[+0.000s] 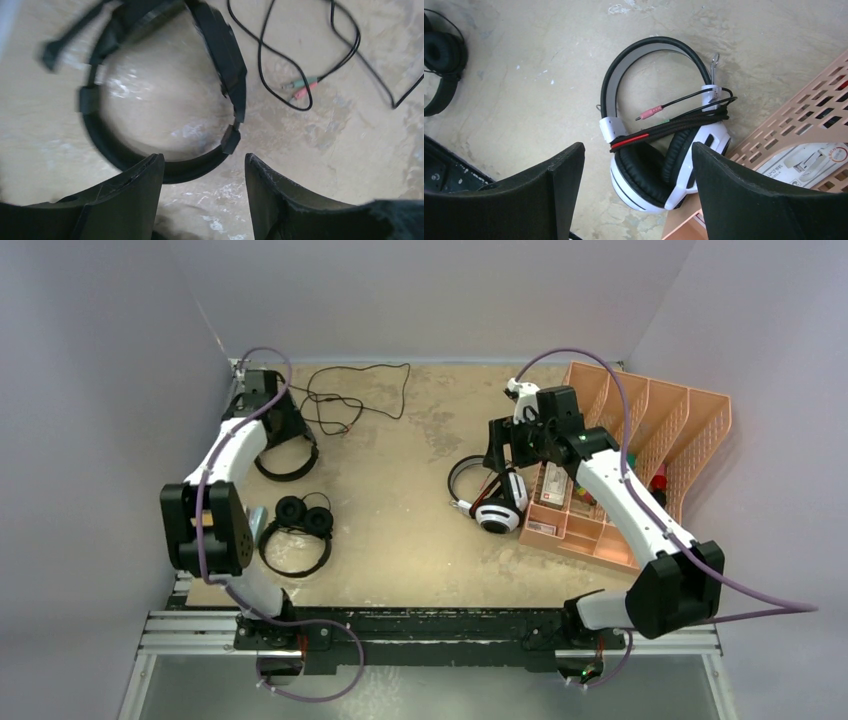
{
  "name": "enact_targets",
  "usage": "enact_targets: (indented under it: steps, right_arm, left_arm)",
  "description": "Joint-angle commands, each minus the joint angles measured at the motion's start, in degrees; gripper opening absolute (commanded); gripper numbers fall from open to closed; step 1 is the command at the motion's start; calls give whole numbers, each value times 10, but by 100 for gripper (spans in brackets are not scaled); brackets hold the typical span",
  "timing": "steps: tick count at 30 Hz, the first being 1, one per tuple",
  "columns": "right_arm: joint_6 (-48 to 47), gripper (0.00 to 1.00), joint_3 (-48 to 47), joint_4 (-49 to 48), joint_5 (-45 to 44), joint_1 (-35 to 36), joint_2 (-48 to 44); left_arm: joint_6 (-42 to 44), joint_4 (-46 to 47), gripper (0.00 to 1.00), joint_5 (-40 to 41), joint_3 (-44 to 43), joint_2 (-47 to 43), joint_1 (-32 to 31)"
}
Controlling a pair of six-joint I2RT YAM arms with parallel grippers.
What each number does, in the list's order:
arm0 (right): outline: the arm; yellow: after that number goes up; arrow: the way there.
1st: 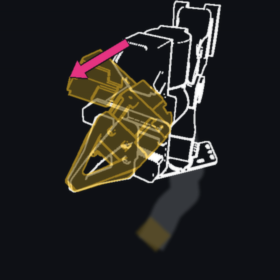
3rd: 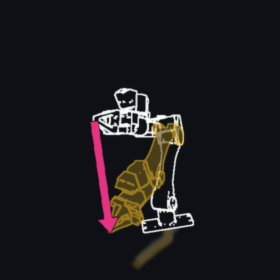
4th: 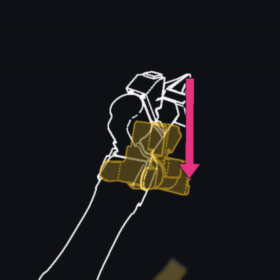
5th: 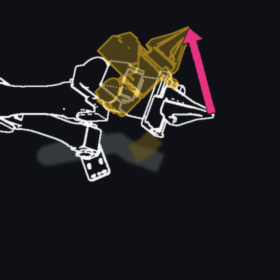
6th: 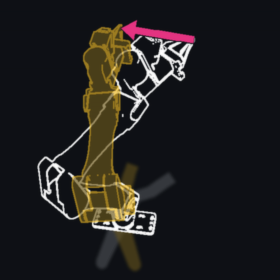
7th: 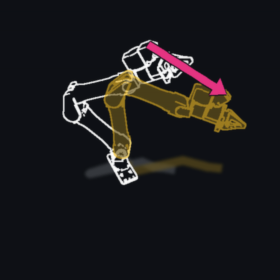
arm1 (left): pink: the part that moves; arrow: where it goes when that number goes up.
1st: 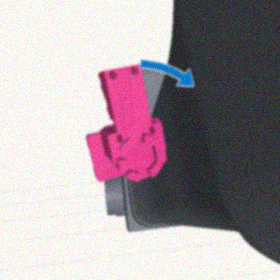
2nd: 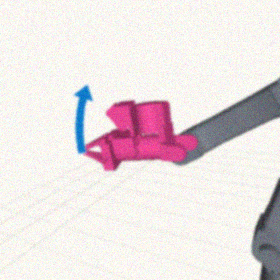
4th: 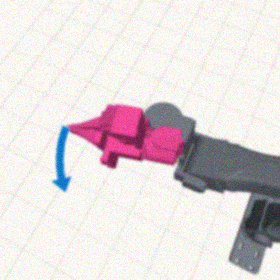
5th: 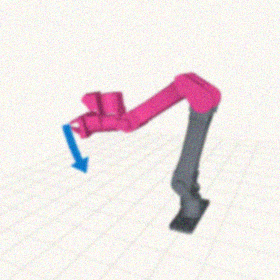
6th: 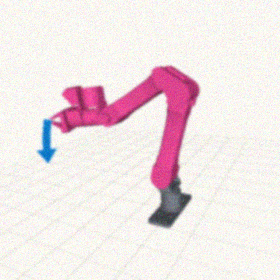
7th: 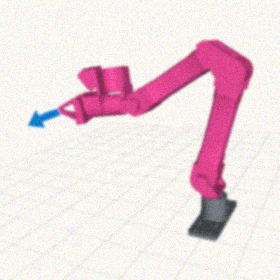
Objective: Wrap the headphones
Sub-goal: Pick up the headphones from the center of the board.
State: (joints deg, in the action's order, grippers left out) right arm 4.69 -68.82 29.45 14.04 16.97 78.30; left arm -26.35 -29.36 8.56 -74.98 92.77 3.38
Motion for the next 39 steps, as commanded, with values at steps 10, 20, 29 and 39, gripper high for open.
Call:
enact_targets:
  steps: [10,20,29,39]
  right_arm:
    - [11,82,26,-38,59,0,-43]
    - [5,82,-8,-7,26,0,-47]
    - [46,86,-6,-24,54,0,-50]
    - [178,99,-44,-73,129,-41,-15]
  left_arm:
    - [46,28,46,-5,-15,135,-62]
    - [64,-3,10,5,-84,205,-81]
    - [93,11,0,30,-143,137,-143]
    - [111,35,0,-30,-146,25,-259]
